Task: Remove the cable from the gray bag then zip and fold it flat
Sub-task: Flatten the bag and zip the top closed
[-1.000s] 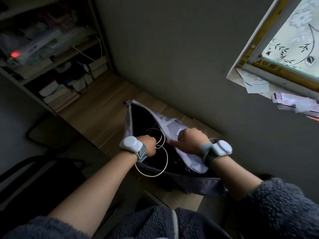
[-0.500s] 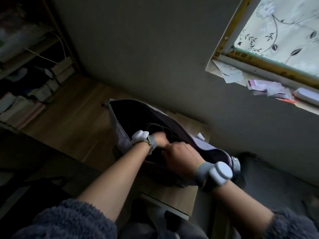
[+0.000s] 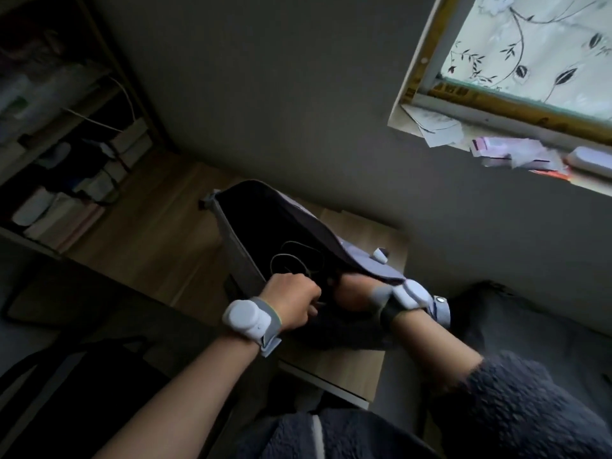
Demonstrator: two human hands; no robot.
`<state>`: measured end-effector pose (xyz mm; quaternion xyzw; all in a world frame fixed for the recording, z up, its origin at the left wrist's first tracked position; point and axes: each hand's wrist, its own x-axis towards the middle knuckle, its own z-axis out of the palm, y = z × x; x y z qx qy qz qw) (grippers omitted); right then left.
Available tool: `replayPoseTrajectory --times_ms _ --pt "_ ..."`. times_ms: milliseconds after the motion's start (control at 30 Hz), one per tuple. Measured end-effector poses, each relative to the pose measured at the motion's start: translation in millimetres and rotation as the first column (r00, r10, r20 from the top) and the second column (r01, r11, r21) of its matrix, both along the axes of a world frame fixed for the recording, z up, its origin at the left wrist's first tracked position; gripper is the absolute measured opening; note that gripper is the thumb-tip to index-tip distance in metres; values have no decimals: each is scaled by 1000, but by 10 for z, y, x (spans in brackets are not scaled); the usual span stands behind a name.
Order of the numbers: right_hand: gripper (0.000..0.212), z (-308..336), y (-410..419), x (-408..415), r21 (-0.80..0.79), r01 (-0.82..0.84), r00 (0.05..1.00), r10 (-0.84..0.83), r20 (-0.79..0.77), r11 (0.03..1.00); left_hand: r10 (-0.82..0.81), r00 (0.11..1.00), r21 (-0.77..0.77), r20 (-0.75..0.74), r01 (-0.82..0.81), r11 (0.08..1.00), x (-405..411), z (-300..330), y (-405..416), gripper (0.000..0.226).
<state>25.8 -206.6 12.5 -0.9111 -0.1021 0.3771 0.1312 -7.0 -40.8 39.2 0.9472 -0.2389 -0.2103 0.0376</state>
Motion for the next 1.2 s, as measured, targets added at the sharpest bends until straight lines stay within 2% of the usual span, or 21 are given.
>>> replayPoseTrajectory --times_ms 67,100,167,200,267,333,400,500,567,667,767,833,900,967,1067,1200 --pt "57 172 -26 -166 86 27 983 -42 176 996 107 992 -130 72 -97 987 17 39 34 14" --pt "72 258 -99 -246 114 75 973 -98 207 991 166 980 -189 108 -144 971 56 75 45 11" --pt "88 381 -357 -323 44 76 968 -85 236 996 228 955 -251 190 -177 952 148 153 15 9" --pt "84 456 -416 -309 -16 29 970 -24 243 999 254 945 -261 206 -197 945 189 179 51 9" --pt "63 604 -668 -252 -162 21 978 13 209 987 257 939 -244 231 -200 949 259 245 -42 8" --pt "38 719 -880 -177 -266 93 977 -36 211 959 254 935 -237 246 -196 952 330 317 -84 10" --pt "24 802 -1108 -152 -257 180 953 -103 285 949 243 930 -263 275 -171 950 351 384 -171 15" --pt "18 812 -1394 -91 -252 290 858 -135 495 923 218 900 -297 377 -106 949 320 426 -346 25" --pt "21 753 -1538 -30 -284 343 804 -123 581 895 200 912 -293 358 -93 951 314 380 -443 27" --pt "28 598 -1728 -18 -431 324 840 -46 541 842 141 949 -140 282 -104 985 282 247 -443 19" --pt "26 513 -2044 117 -485 308 842 3 540 818 125 951 49 284 -144 988 268 168 -252 22" --pt "23 483 -2190 291 -483 353 794 16 608 801 172 939 84 297 -205 975 313 197 -20 28" --pt "22 522 -2172 405 -514 367 776 50 629 776 246 909 29 336 -271 962 345 232 165 32" --pt "21 525 -1938 443 -495 318 764 91 639 809 288 885 -18 367 -303 953 310 221 276 32" --pt "14 538 -1299 231 -340 141 747 126 653 930 288 883 -66 371 -285 956 270 103 309 28" --pt "31 436 -185 -218 -119 -61 754 124 645 991 269 907 -169 325 -224 960 332 -25 616 28"
